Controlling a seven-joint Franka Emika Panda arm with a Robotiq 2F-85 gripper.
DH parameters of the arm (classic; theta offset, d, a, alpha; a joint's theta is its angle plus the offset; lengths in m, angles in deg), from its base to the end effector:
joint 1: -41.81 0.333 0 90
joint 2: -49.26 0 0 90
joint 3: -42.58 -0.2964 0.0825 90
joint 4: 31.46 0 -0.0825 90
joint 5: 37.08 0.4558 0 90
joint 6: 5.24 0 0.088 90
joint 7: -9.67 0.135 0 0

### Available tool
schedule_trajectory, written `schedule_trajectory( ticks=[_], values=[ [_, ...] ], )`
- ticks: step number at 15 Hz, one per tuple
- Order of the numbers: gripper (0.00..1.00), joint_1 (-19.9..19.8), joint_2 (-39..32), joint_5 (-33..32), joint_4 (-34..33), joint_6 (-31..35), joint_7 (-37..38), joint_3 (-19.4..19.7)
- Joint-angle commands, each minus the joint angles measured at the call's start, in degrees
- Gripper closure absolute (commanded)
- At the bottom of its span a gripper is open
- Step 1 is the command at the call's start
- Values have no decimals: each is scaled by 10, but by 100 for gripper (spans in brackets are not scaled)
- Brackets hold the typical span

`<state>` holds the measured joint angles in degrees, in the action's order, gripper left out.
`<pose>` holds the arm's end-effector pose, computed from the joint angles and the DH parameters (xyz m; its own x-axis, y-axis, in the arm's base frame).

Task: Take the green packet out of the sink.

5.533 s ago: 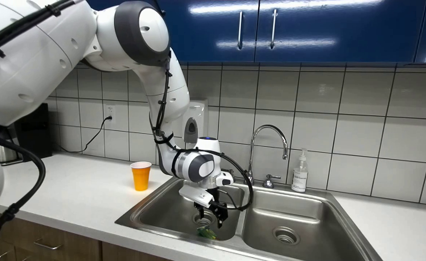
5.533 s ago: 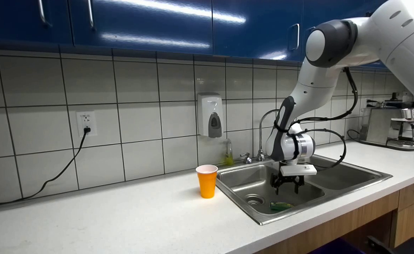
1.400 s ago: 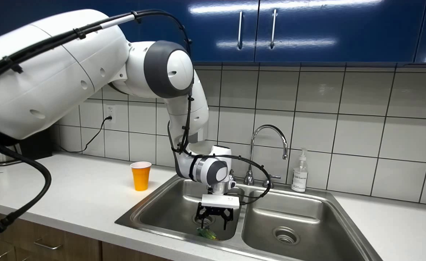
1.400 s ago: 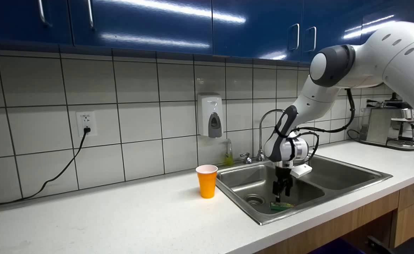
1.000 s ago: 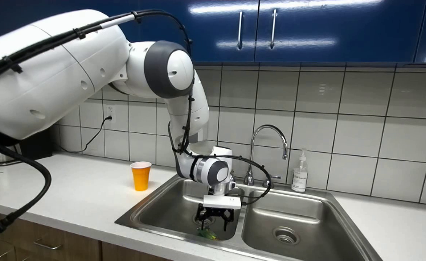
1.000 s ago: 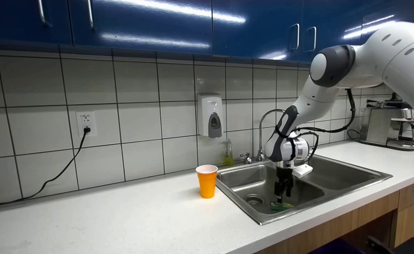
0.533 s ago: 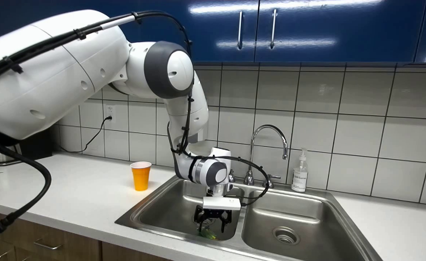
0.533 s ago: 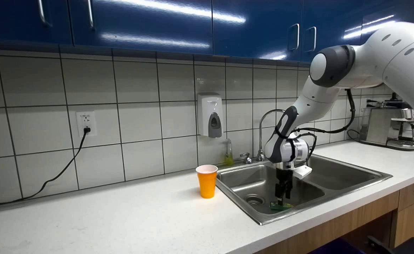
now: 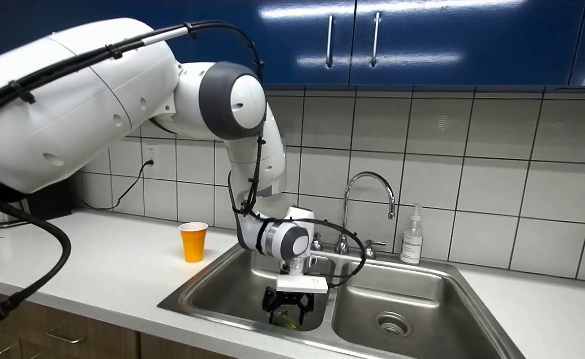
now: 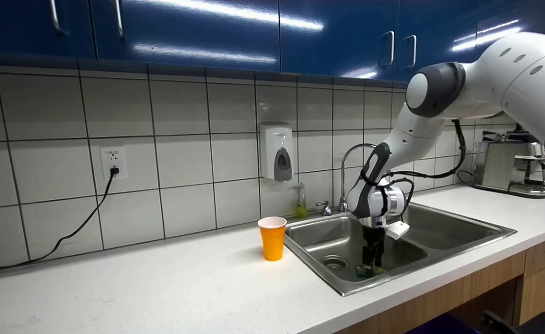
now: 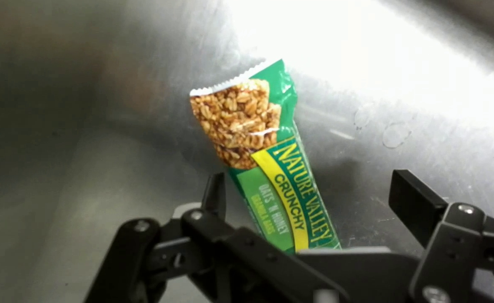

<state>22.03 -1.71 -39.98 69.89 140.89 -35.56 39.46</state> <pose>0.6145 -0.1804 -0.0526 0.8627 0.5020 -0.0612 0.4963 -0.8637 -0.0882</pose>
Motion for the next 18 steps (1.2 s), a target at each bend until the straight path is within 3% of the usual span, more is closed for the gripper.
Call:
schedule_trajectory(
  ticks=[1, 8, 9, 10, 17, 18],
  values=[
    [0, 4, -9, -8, -16, -14, -12, -3],
    [0, 16, -17, -11, -29, -12, -1, 5],
    [25, 17, -19, -13, -30, -12, -1, 7],
    [26, 18, -20, -14, -31, -12, 0, 9],
    [82, 25, -23, -19, -34, -12, 8, 19],
    [84, 25, -22, -17, -34, -11, 11, 19]
  ],
)
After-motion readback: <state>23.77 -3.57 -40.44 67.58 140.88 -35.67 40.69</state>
